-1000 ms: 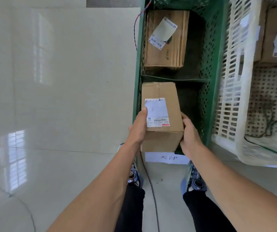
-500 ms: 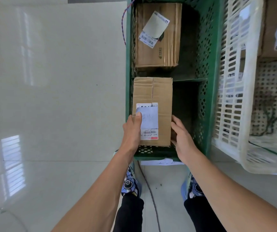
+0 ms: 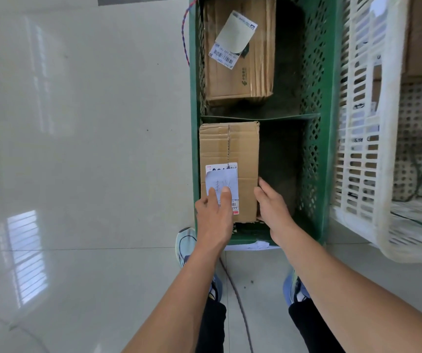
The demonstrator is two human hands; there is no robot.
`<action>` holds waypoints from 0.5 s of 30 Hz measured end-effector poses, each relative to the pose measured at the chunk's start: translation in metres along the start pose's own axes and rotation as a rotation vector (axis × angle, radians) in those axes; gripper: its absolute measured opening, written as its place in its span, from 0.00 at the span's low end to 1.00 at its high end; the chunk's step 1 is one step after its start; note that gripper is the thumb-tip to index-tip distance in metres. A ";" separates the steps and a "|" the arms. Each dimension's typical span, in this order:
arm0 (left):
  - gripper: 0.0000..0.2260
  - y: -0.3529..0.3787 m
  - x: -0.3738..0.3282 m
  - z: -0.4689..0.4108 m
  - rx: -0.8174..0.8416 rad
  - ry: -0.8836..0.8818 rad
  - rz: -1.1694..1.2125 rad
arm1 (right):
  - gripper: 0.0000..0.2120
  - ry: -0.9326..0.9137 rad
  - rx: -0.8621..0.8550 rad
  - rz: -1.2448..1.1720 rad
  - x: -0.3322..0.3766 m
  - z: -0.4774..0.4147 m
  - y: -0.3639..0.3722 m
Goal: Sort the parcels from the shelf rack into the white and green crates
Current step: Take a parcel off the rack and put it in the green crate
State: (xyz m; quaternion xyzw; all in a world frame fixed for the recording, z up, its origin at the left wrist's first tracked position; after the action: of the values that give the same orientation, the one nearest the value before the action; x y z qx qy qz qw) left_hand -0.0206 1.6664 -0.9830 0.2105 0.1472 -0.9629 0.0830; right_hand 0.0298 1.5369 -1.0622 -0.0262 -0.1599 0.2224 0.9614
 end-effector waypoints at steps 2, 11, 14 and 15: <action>0.21 -0.001 0.001 -0.002 -0.001 -0.004 -0.010 | 0.21 -0.033 -0.033 0.028 0.003 0.000 0.002; 0.24 -0.021 -0.007 0.015 -0.015 0.081 -0.010 | 0.22 -0.109 -0.062 -0.062 0.022 0.041 -0.003; 0.23 -0.030 -0.039 0.049 0.060 0.141 0.041 | 0.23 -0.247 -0.021 -0.205 0.053 0.087 -0.017; 0.24 -0.033 -0.052 0.063 0.089 0.166 0.066 | 0.24 -0.288 -0.015 -0.238 0.065 0.106 -0.023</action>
State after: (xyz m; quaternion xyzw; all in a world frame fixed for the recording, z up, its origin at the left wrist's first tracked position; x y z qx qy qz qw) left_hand -0.0051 1.6829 -0.8973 0.2979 0.1038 -0.9444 0.0926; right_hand 0.0607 1.5424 -0.9393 0.0176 -0.2995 0.1075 0.9479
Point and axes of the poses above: each hand's wrist, its own z-axis away from the middle knuckle, its own y-axis out of the palm, x = y × z, the point moved 1 cm from there along -z, towards the middle knuckle, and after that the axes turned 5 degrees about y, right-handed, at the moved point
